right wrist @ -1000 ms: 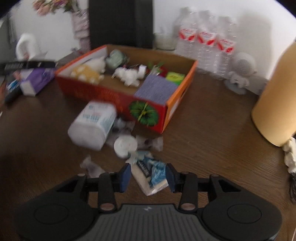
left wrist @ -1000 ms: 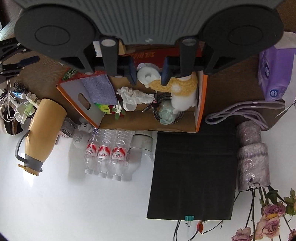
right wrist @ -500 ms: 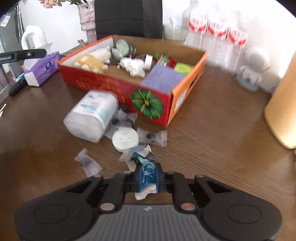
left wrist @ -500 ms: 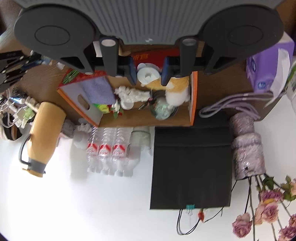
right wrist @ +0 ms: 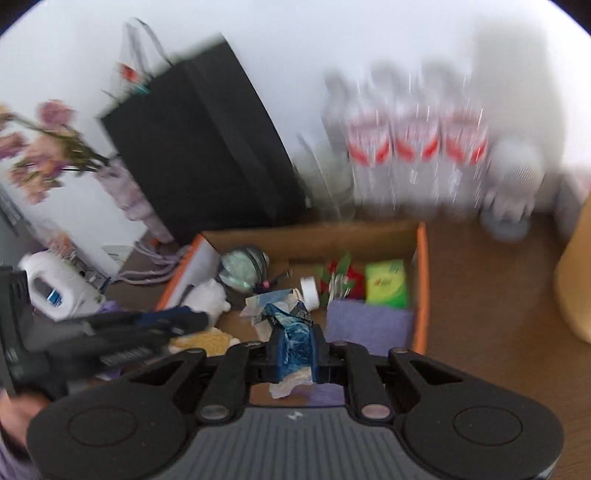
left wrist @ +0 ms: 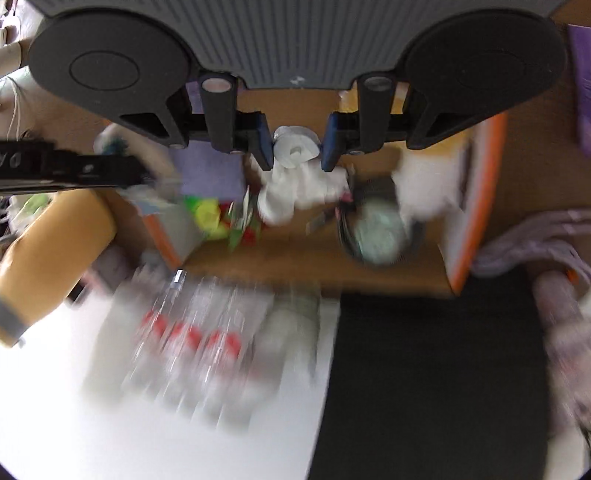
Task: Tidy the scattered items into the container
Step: 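Lower the white piece and blue packet into the box and open both tools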
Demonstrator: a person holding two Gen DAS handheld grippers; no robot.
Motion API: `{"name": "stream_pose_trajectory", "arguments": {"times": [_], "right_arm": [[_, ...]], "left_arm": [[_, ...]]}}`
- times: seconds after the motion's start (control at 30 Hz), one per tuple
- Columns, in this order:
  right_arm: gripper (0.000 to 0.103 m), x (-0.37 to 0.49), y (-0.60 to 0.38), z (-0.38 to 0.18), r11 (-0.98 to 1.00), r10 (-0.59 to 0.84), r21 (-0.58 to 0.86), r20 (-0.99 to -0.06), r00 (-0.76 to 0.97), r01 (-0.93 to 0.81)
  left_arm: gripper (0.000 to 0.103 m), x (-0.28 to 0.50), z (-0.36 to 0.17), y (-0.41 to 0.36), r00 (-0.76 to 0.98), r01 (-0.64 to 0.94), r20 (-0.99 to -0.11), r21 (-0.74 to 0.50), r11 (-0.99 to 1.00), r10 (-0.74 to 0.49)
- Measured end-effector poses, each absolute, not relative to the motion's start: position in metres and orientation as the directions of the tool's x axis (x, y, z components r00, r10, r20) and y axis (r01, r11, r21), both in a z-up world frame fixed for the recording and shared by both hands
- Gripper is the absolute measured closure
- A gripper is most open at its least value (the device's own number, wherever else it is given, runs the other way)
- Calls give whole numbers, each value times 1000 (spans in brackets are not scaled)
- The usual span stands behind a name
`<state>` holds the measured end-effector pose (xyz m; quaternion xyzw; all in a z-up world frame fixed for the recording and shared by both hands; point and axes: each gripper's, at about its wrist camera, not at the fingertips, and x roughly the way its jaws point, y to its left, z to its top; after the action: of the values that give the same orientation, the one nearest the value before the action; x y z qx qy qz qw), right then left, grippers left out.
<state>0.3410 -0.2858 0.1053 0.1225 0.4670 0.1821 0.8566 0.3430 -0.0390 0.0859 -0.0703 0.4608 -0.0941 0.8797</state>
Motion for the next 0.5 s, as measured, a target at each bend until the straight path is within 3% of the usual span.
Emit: {"name": "stream_pose_trajectory", "arguments": {"times": [0.13,0.23,0.3,0.37,0.43,0.5], "right_arm": [[90,363,-260,51,911,409,395,-819,403,-121],[90,373,-249,22,916,396,394,-850,348,-79],[83,375,-243,10,911,404,410,-861,311,-49],[80,374,-241,6,893,439,448,-854,279,-35],[79,369,-242,17,891,440,452,-845,302,-33],[67,365,-247,37,896,428,442,-837,341,-39]], "left_arm": [[74,354,57,-33,516,83,-828,-207,975,-219],[68,350,53,-23,498,96,-835,-216,972,-234],[66,347,58,-18,503,96,-831,-217,971,-236],[57,345,67,-12,529,81,-817,-222,972,-231],[55,342,79,-7,551,78,-803,-220,972,-226],[53,337,89,-3,567,71,-793,-222,972,-223]]}}
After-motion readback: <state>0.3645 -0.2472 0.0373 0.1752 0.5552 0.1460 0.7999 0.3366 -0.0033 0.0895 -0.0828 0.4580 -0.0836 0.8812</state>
